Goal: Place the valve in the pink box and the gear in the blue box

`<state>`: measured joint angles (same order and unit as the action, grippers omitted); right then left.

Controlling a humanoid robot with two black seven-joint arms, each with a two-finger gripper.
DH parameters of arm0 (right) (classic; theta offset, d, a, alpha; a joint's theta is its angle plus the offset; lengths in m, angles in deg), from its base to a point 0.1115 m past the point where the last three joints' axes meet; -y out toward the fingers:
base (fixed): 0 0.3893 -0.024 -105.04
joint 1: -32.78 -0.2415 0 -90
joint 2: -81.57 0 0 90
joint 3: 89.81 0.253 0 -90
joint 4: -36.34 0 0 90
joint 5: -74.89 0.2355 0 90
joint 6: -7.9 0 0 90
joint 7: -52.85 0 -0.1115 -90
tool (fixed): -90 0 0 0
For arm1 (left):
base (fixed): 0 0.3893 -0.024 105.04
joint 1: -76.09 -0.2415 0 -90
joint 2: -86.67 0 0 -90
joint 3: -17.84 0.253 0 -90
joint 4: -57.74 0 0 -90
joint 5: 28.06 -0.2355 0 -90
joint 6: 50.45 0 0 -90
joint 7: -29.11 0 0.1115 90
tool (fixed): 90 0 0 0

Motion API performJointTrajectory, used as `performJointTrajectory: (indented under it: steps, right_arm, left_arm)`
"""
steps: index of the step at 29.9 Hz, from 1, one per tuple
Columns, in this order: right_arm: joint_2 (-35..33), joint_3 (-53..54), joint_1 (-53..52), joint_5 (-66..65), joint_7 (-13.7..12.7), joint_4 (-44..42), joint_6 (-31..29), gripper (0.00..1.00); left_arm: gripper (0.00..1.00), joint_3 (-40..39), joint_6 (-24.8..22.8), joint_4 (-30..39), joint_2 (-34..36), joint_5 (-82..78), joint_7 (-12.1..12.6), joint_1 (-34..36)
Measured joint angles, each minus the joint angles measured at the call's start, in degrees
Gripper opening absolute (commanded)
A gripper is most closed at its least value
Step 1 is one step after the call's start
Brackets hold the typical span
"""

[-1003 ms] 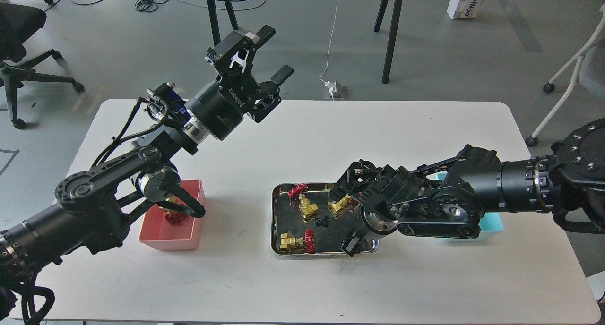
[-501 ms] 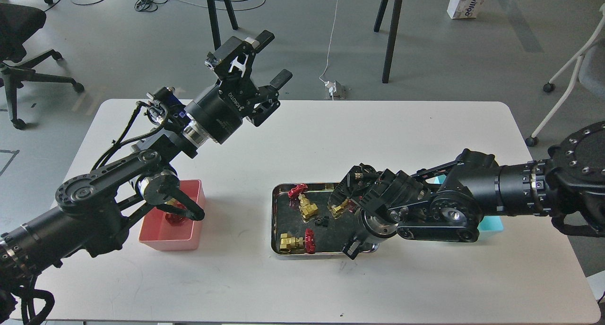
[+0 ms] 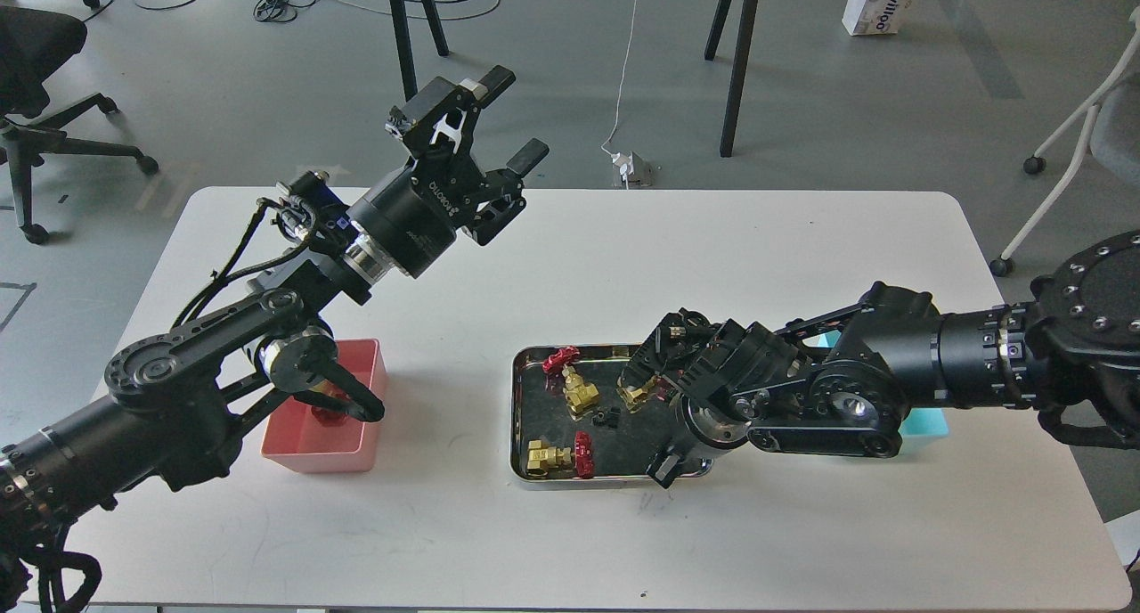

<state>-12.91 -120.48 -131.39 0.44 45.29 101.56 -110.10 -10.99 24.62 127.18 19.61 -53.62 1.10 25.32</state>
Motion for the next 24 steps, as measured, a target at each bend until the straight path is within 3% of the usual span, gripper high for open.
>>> performJointTrajectory:
  steps: [8, 15, 24]
  right_arm:
    - [0.0, 0.0, 0.14, 0.01, 0.09, 0.08, 0.0, 0.25]
    - [-0.01, 0.0, 0.15, 0.01, 0.09, 0.17, 0.0, 0.12]
    - [-2.47, 3.32, -2.18, 1.0, 0.19, 0.36, 0.0, 0.09]
  left_arm:
    - [0.87, 0.0, -0.01, 0.0, 0.0, -0.02, 0.0, -0.28]
    - [0.87, 0.0, -0.01, -0.01, 0.0, -0.02, 0.0, -0.41]
    - [0.87, -0.05, -0.01, 0.0, -0.01, 0.05, 0.0, -0.46]
